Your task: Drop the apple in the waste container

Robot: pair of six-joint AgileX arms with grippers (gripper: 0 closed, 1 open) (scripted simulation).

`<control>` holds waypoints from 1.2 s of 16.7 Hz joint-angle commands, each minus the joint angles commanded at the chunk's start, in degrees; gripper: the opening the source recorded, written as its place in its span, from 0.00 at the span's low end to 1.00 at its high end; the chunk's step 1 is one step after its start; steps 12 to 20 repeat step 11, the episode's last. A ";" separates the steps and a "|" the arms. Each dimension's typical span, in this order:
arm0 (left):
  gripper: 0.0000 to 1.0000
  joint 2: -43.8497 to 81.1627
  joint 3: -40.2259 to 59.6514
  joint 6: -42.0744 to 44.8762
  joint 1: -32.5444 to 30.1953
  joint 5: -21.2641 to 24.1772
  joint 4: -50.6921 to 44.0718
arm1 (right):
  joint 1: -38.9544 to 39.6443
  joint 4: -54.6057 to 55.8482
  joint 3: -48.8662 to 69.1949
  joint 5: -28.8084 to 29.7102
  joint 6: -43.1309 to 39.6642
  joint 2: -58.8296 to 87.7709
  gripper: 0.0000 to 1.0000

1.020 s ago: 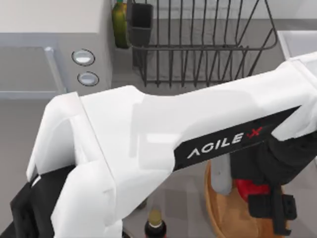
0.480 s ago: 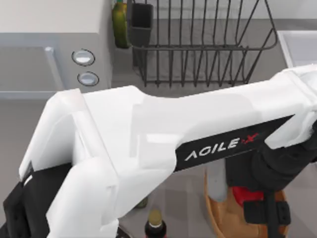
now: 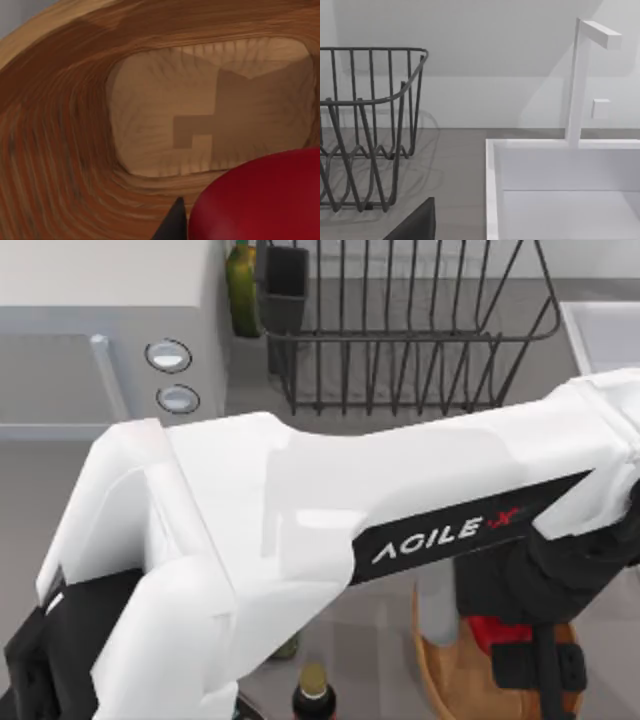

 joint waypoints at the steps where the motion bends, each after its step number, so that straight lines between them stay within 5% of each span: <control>1: 0.68 0.00 0.00 0.00 0.00 0.00 0.00 | 0.00 0.00 0.00 0.00 0.00 0.00 1.00; 6: 1.00 0.00 0.00 0.00 0.00 0.00 0.00 | 0.00 0.00 0.00 0.00 0.00 0.00 1.00; 20: 1.00 0.00 0.00 0.00 0.00 0.00 0.00 | 0.00 0.00 0.00 0.00 0.00 0.00 1.00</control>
